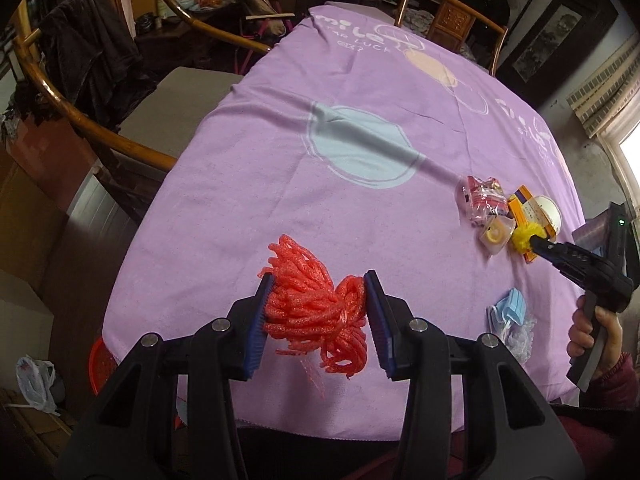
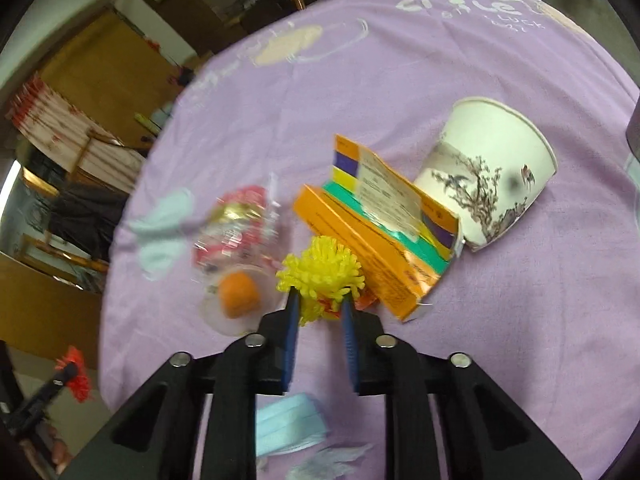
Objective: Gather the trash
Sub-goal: 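Grasp the red ribbon with the left tool while the right tool grasps the yellow pompom, then carry the ribbon to the red basket and open the left tool while the right tool carries the pompom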
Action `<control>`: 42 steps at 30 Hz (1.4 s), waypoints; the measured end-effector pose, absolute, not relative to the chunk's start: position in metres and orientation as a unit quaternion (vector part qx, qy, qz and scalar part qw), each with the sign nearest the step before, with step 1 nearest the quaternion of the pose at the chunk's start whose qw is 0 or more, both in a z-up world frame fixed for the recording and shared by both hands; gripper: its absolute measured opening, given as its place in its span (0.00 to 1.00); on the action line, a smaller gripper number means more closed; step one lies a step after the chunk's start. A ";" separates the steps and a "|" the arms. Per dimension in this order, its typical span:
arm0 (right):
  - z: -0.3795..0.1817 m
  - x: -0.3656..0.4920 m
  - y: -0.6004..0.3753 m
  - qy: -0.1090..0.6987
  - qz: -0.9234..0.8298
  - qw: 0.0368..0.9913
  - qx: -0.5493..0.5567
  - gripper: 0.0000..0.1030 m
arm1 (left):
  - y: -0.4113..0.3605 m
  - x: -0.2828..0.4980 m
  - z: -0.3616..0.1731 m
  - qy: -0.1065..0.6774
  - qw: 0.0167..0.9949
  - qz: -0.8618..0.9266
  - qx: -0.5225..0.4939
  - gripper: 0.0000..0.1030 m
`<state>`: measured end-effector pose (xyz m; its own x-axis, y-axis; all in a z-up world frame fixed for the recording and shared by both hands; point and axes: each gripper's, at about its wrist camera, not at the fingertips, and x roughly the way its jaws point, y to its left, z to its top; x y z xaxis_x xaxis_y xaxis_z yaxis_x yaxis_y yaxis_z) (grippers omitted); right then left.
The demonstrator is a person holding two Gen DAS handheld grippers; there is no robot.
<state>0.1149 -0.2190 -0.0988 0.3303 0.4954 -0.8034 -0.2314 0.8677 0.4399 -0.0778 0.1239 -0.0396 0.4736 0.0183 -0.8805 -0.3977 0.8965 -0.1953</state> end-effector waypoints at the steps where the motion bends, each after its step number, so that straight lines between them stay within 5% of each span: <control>1: -0.084 0.108 -0.220 0.514 0.234 0.816 0.126 0.19 | 0.126 -0.077 -0.038 0.495 0.839 0.122 -0.191 0.43; 9: -0.001 0.067 -0.211 0.427 0.263 0.858 0.111 0.19 | 0.141 -0.071 -0.028 0.468 0.858 0.090 -0.190 0.43; 26: 0.021 0.006 -0.075 0.446 0.374 0.812 0.051 0.18 | 0.255 -0.227 -0.056 0.460 0.818 0.223 -0.265 0.44; 34: 0.028 -0.026 -0.013 0.458 0.422 0.782 0.007 0.18 | 0.287 -0.302 -0.070 0.448 0.784 0.298 -0.310 0.73; 42: 0.023 -0.064 0.045 0.474 0.479 0.737 -0.046 0.18 | 0.297 -0.348 -0.072 0.439 0.761 0.333 -0.342 0.76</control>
